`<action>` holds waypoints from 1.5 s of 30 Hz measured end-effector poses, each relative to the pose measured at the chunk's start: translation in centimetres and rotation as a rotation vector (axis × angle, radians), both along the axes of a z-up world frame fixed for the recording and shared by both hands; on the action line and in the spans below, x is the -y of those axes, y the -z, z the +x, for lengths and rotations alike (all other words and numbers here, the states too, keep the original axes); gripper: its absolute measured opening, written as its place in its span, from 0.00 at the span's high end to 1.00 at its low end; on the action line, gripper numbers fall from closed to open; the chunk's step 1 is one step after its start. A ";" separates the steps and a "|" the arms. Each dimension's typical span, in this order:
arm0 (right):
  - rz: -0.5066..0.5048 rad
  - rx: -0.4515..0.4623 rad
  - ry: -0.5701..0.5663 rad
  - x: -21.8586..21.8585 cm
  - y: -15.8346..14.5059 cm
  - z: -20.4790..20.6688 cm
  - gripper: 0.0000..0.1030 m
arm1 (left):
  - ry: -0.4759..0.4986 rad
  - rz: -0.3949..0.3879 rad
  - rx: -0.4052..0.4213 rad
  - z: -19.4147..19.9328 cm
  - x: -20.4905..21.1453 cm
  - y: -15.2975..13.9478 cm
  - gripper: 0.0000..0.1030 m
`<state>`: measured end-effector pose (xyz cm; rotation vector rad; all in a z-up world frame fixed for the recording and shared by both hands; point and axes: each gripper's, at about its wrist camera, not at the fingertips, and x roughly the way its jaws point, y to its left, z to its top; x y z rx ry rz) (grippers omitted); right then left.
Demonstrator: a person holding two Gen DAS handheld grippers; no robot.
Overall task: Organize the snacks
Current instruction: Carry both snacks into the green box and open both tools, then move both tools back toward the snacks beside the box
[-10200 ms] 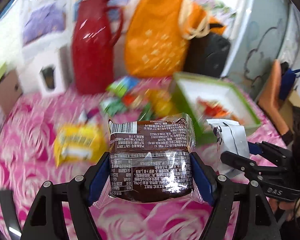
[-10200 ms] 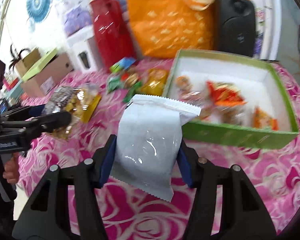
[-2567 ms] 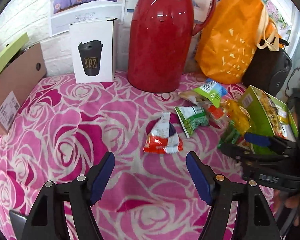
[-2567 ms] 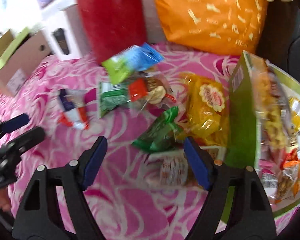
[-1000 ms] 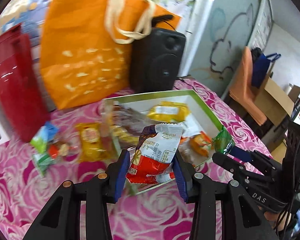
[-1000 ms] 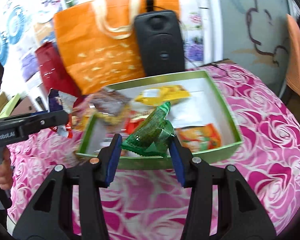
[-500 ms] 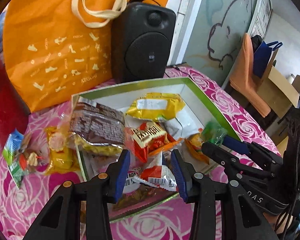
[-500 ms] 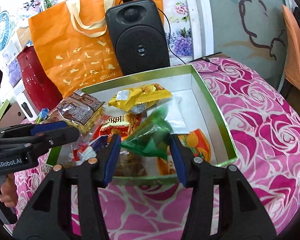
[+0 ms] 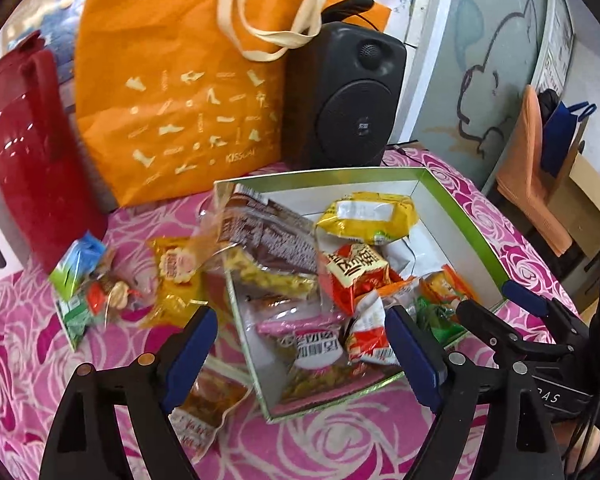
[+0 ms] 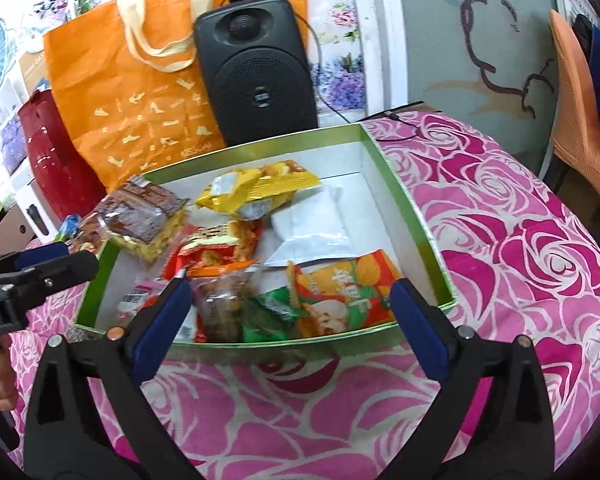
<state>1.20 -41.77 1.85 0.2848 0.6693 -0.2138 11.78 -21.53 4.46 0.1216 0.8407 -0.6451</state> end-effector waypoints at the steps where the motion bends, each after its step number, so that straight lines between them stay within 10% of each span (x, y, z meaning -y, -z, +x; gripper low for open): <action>1: -0.002 0.001 -0.008 -0.3 -0.2 0.1 0.04 | -0.003 -0.002 0.001 -0.1 -0.4 -0.1 0.15; 12: -0.038 0.024 -0.187 -7.4 -2.8 0.7 0.04 | -0.163 -0.068 0.058 0.7 -10.0 -2.4 0.15; 20: -0.041 -0.018 -0.335 -12.9 -2.0 2.0 0.04 | -0.183 -0.103 -0.090 2.3 -14.2 2.0 0.17; 26: -0.039 -0.080 -0.370 -14.3 -1.0 1.4 0.04 | -0.027 -0.022 -0.179 1.8 -10.0 6.8 0.38; 28: -0.034 -0.105 -0.385 -14.7 -0.5 0.9 0.04 | -0.012 -0.028 -0.224 1.9 -9.6 7.8 0.61; 33: -0.023 -0.166 -0.416 -15.7 1.3 0.2 0.04 | 0.041 -0.048 -0.270 0.4 -10.2 8.4 0.66; 45: 0.139 -0.206 -0.471 -19.9 3.4 2.1 0.15 | -0.108 -0.093 -0.173 2.8 -17.7 4.3 0.54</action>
